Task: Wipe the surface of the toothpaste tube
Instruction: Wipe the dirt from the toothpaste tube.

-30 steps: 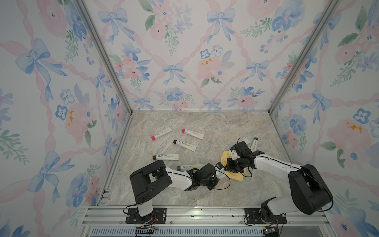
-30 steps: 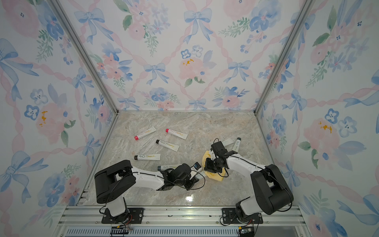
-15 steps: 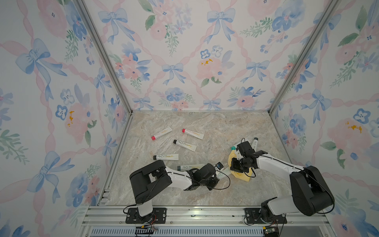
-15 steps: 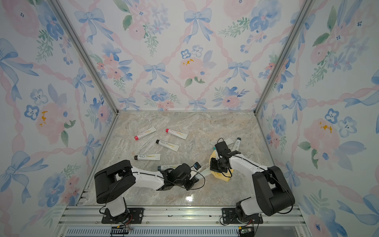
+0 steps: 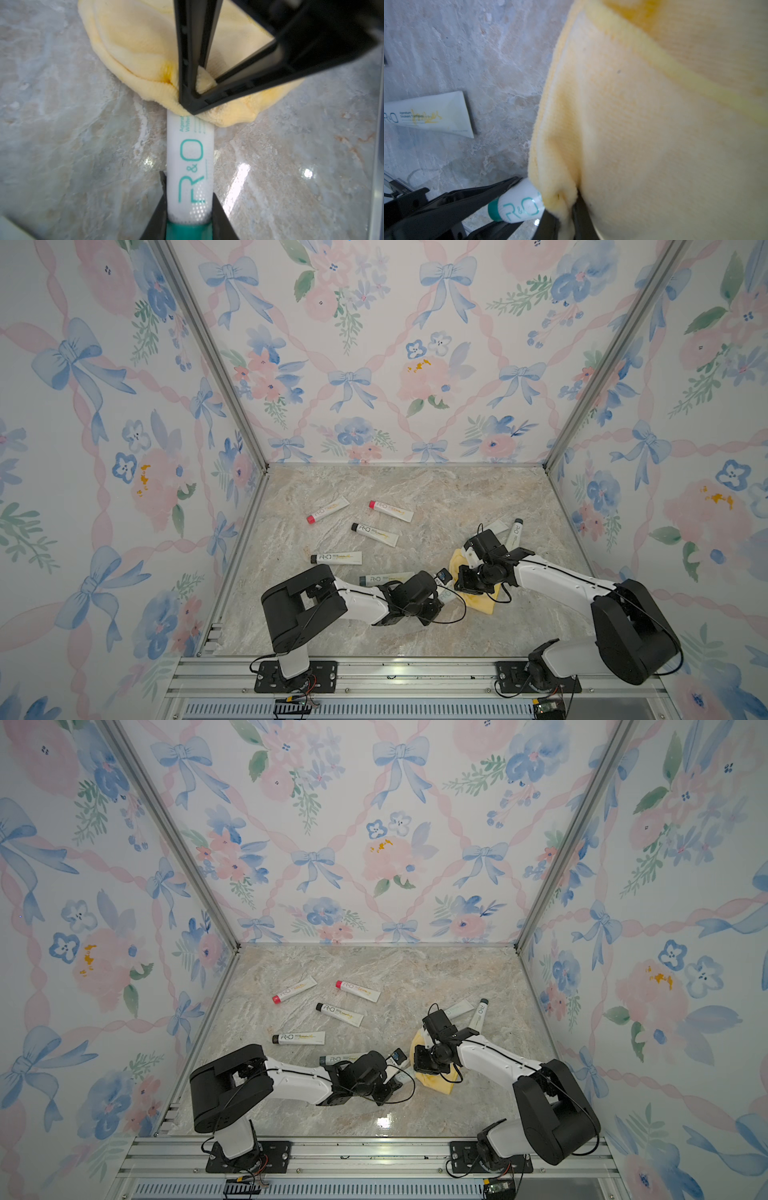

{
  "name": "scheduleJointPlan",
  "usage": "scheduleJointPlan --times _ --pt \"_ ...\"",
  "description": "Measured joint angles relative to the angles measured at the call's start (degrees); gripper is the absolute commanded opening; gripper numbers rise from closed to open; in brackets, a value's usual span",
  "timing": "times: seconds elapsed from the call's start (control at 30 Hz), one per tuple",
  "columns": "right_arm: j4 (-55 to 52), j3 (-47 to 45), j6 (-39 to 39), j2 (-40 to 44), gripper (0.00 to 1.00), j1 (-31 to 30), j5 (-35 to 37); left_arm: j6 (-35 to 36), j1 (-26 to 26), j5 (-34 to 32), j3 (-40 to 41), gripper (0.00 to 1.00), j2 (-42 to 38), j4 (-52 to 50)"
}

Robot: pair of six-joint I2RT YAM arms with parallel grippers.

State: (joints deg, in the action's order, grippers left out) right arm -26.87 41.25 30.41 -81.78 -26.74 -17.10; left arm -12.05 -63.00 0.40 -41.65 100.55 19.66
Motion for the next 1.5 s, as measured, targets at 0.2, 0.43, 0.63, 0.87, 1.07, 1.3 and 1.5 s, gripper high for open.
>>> scheduleJointPlan --times 0.2,0.43,0.63,0.87,1.07,1.3,1.5 --pt "-1.7 0.3 -0.5 -0.6 0.13 5.1 2.0 0.0 0.0 0.0 0.0 0.26 0.0 0.0" --pt "-3.4 1.1 -1.4 -1.7 0.13 6.3 5.3 0.0 0.0 0.0 0.0 0.26 0.0 0.0" --pt "-3.0 1.2 -1.3 -1.8 0.13 3.7 5.2 0.0 0.0 0.0 0.0 0.25 0.0 0.0" --pt "-1.4 1.3 -0.1 -0.9 0.14 -1.4 0.2 0.0 0.0 0.0 0.0 0.25 0.0 0.0" --pt "-0.5 0.4 0.4 -0.2 0.14 -3.0 -4.0 0.0 0.0 0.0 0.0 0.25 0.0 0.0" --pt "-2.0 0.8 -0.2 -0.8 0.13 0.0 -2.4 0.0 0.0 0.0 0.0 0.25 0.0 0.0" --pt "-2.8 0.8 -0.2 -0.9 0.13 4.3 1.9 0.0 0.0 0.0 0.2 0.25 0.0 0.4"
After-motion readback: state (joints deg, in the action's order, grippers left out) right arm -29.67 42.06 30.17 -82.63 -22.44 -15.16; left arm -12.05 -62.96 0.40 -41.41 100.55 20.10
